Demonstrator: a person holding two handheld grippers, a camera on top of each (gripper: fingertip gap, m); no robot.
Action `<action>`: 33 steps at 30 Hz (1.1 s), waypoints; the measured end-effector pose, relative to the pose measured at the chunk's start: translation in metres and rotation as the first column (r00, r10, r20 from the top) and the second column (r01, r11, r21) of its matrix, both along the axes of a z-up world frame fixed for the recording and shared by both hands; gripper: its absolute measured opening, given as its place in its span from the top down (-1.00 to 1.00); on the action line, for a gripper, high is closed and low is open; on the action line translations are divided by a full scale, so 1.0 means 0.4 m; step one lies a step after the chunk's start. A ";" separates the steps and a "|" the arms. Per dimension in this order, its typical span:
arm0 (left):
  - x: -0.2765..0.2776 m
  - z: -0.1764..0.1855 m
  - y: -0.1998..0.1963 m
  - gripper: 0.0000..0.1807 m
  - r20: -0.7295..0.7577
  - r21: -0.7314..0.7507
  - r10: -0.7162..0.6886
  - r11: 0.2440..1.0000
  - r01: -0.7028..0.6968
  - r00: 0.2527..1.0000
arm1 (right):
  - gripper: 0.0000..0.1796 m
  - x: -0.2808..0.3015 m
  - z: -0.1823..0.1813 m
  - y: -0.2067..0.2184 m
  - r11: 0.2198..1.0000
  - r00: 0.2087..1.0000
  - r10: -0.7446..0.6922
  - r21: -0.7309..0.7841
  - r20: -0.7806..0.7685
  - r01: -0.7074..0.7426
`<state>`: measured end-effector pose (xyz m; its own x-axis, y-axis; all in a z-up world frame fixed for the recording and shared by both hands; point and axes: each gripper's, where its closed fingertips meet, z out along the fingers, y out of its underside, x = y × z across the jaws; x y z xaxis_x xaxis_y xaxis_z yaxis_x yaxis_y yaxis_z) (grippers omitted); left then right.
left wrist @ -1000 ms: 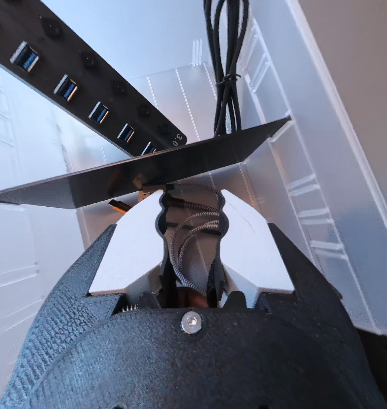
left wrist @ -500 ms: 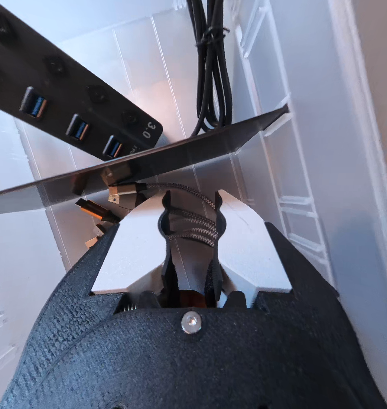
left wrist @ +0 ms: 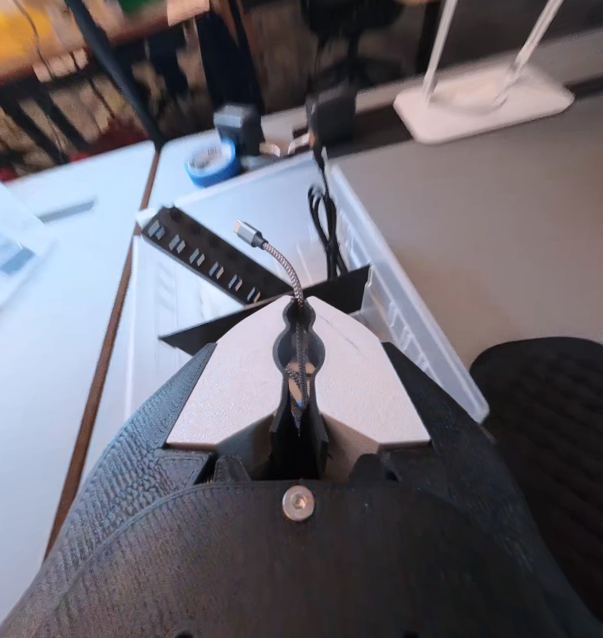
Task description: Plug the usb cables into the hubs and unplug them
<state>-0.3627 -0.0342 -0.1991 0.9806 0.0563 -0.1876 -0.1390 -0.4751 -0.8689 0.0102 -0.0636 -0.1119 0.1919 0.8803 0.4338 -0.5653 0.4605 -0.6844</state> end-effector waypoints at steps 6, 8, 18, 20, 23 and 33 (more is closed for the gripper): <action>0.116 0.183 -0.066 0.97 -0.212 0.333 -0.208 0.903 0.271 0.955 | 0.87 0.004 -0.001 0.009 1.000 1.000 -0.001 -0.016 -0.009 0.001; 0.161 0.222 -0.087 0.97 -0.294 0.383 -0.265 0.848 0.367 0.918 | 0.87 0.004 -0.002 0.010 1.000 1.000 -0.005 -0.014 -0.008 0.005; 0.322 0.340 -0.180 0.97 -0.511 0.488 -0.362 0.625 0.610 0.780 | 0.87 0.007 0.000 0.010 1.000 1.000 -0.002 -0.014 -0.012 0.002; 0.418 0.302 -0.205 0.96 -0.585 0.364 -0.506 0.535 0.762 0.634 | 0.87 0.008 0.001 0.011 1.000 1.000 0.000 -0.015 -0.016 0.000; 0.541 0.152 -0.195 0.96 -0.574 0.096 -0.684 0.490 0.866 0.450 | 0.87 0.013 0.004 0.012 1.000 1.000 -0.009 -0.010 -0.022 0.009; 0.589 -0.325 -0.136 0.95 -0.434 -0.491 -0.852 0.496 0.717 0.292 | 0.87 0.054 0.013 0.034 0.998 0.996 -0.066 -0.020 -0.063 0.065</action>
<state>-0.1273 -0.0887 -0.3291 0.2077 -0.7761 -0.5954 -0.9315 0.0290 -0.3627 0.0317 -0.0500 -0.1066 0.2762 0.8726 0.4029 -0.5770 0.4858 -0.6566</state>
